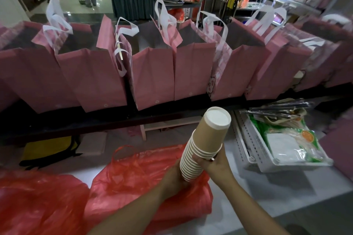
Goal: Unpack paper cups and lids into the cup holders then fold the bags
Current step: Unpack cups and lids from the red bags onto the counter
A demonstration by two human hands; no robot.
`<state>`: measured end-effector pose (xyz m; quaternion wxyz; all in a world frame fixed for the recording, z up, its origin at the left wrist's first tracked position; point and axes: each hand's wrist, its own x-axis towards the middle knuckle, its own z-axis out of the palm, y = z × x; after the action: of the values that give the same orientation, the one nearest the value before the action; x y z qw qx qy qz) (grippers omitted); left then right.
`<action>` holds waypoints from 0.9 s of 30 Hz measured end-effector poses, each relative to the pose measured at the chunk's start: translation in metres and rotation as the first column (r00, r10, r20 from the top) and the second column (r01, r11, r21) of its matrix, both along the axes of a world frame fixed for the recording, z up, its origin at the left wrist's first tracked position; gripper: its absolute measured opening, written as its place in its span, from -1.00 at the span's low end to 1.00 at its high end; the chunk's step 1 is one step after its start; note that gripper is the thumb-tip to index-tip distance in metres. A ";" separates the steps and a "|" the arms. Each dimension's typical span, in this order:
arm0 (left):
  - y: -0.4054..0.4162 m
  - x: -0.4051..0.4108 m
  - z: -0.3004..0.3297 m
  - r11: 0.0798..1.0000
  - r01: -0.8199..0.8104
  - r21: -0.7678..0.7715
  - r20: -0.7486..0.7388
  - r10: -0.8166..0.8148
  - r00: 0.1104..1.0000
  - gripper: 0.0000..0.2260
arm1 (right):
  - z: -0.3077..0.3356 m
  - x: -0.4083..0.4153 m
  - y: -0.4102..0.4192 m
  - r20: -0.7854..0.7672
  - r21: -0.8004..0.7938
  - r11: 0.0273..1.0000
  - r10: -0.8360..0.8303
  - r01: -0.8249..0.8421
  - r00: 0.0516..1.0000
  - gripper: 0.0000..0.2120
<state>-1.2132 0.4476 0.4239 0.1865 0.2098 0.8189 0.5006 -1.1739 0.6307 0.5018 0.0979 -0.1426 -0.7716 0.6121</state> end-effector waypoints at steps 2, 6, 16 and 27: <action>0.004 -0.001 0.000 0.999 -0.035 0.038 -0.016 0.035 0.999 -0.17 | 0.006 -0.001 0.001 -0.025 -0.030 1.000 -0.005 0.004 1.000 -0.15; 0.006 -0.009 0.009 0.996 -0.063 0.062 -0.073 0.067 0.995 -0.20 | 0.027 -0.006 0.002 -0.072 -0.078 0.997 0.020 -0.026 0.997 -0.15; -0.007 -0.018 0.011 0.995 -0.097 0.013 0.063 0.097 0.993 -0.14 | 0.038 -0.013 -0.006 -0.099 -0.095 0.993 0.056 -0.066 0.993 -0.19; -0.014 -0.020 0.011 0.919 -0.288 -0.267 0.502 0.388 0.773 -0.73 | 0.005 -0.016 0.003 0.042 -0.024 0.993 0.120 -0.119 0.992 -0.07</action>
<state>-1.2337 0.4335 0.4344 0.3360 -0.1100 0.7964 0.4907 -1.1896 0.6337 0.5066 0.0427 -0.1105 -0.7740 0.6220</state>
